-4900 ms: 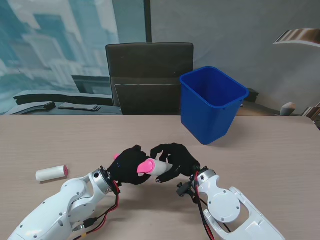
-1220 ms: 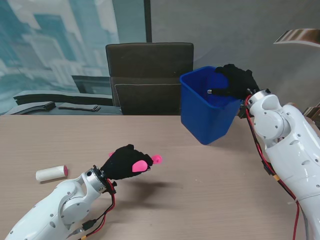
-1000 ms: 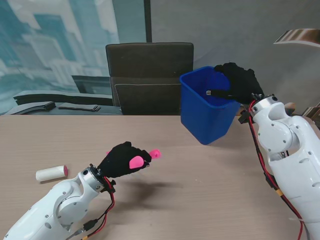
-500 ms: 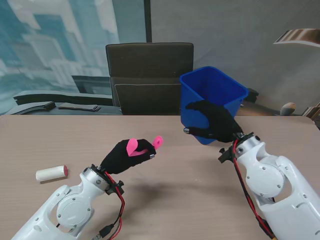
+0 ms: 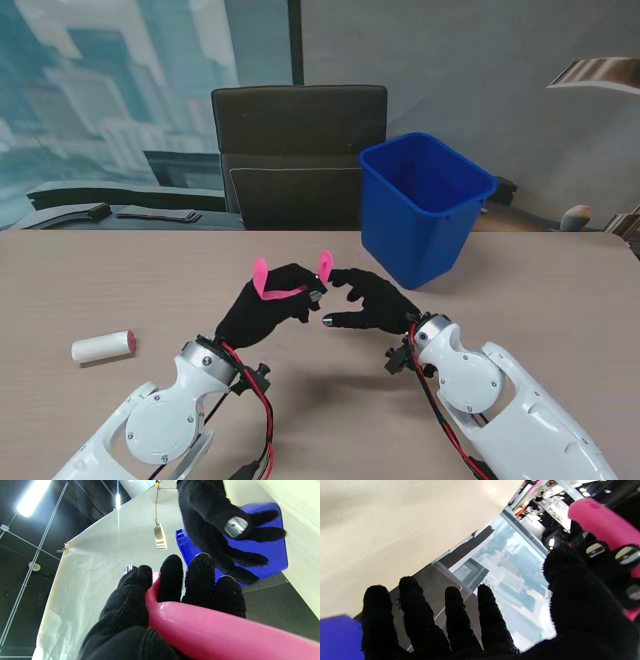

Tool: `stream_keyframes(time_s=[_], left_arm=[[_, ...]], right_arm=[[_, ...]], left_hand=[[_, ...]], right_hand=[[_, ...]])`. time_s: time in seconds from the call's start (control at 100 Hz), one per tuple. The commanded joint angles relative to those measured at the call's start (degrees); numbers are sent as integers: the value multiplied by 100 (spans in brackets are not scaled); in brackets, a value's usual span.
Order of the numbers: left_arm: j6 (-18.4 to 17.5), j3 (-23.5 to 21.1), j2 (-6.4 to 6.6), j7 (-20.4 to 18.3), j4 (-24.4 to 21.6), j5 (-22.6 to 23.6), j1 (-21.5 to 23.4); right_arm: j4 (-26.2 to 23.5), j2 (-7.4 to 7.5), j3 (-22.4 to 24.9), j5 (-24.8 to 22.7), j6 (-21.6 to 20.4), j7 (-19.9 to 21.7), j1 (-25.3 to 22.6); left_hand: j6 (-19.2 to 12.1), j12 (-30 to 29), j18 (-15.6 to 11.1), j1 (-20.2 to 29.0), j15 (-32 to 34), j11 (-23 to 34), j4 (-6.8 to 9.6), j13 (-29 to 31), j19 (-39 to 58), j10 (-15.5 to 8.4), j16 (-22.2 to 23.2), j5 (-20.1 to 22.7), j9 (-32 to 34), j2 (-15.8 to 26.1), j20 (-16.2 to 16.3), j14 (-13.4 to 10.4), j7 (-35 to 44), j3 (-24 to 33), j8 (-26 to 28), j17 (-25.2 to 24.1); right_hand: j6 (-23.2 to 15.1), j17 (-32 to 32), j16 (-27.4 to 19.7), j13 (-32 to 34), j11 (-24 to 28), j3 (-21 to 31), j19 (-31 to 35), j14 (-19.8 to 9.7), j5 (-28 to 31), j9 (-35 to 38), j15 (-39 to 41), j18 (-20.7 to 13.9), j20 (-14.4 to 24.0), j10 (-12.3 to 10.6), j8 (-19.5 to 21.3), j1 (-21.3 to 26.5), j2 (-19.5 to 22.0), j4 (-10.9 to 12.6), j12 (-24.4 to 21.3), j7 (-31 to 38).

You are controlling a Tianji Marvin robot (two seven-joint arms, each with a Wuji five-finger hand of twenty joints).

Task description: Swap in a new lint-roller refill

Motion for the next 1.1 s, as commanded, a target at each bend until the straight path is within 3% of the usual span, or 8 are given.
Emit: stream_keyframes(time_s=[0.0, 0.14, 0.31, 0.37, 0.47, 0.63, 0.91, 1.09], left_arm=[[71, 34, -82, -26, -47, -36, 7], [153, 92, -135, 98, -9, -153, -44], [102, 164, -184, 239, 17, -256, -69], [100, 183, -196, 268, 3, -300, -71], [126, 218, -213, 285, -36, -424, -64], [220, 284, -231, 272, -89, -649, -46], [328, 370, -252, 240, -120, -891, -48], [355, 384, -263, 256, -135, -950, -44]], right_arm=[[53, -79, -97, 80, -237, 164, 23], [280, -135, -459, 975, -688, 349, 122], [423, -233, -884, 2047, -914, 566, 207], [468, -285, -1009, 2255, -948, 544, 246], [537, -374, -1166, 2435, -1003, 413, 303], [586, -472, -1303, 2539, -1097, 198, 330], [564, -555, -1438, 2855, -1267, 89, 281], [540, -597, -1485, 3013, -1315, 28, 238]], left_hand=[[-250, -64, -255, 396, -114, 81, 81, -152, -43, -335, -91, -140, -127, 543, 26, -82, 124, -79, 79, -85], [-332, -78, -277, 427, -166, 80, 77, -255, -115, -406, -95, -249, -250, 622, 27, -82, 165, -140, 69, -184], [-396, -92, -304, 446, -189, 96, 72, -309, -151, -467, -93, -335, -314, 676, 43, -106, 229, -195, 72, -219], [-403, -97, -313, 447, -194, 101, 71, -314, -160, -472, -94, -355, -322, 684, 46, -115, 242, -205, 71, -224], [-410, -101, -328, 452, -193, 111, 71, -320, -175, -482, -91, -367, -329, 687, 47, -121, 261, -213, 73, -233], [-419, -110, -337, 463, -174, 130, 72, -320, -186, -482, -79, -389, -344, 686, 56, -130, 289, -220, 72, -239], [-420, -125, -356, 469, -162, 148, 74, -322, -190, -485, -74, -415, -363, 682, 69, -146, 303, -224, 61, -235], [-425, -131, -366, 472, -148, 163, 74, -315, -192, -490, -69, -422, -363, 684, 75, -153, 312, -224, 58, -233]], right_hand=[[-245, -70, -5, -188, -64, 383, -143, -1926, -265, -199, -155, -2293, -19, -189, -12, -350, -353, 35, 46, 7], [-315, -116, -80, -310, -89, 384, -345, -2031, -384, -370, -274, -2579, -128, -234, -51, -427, -349, -150, 12, 6], [-295, -91, -155, -303, -76, 337, -471, -2090, -366, -371, -346, -2799, -269, -271, -60, -369, -408, -218, -26, 86], [-264, -69, -210, -242, -31, 686, -438, -2137, -350, -316, -349, -2877, -395, -324, -71, -431, -586, -266, -57, 178], [-261, -44, -275, -168, 11, 1286, -336, -2207, -285, -184, -354, -2948, -539, -441, -77, -514, -863, -366, -94, 275], [-297, 72, -317, 14, 70, 1513, -180, -2326, -123, 93, -326, -3047, -602, -691, -21, -386, -943, -374, -136, 420], [-353, 548, -315, 705, 233, 1817, 246, -2419, 367, 776, -124, -3136, -649, -701, 99, 30, -897, -234, -178, 750], [-511, 1045, -223, 1454, 383, 1908, 653, -2400, 1049, 1615, 124, -3118, -666, -694, 171, 756, -599, -214, -150, 1151]])
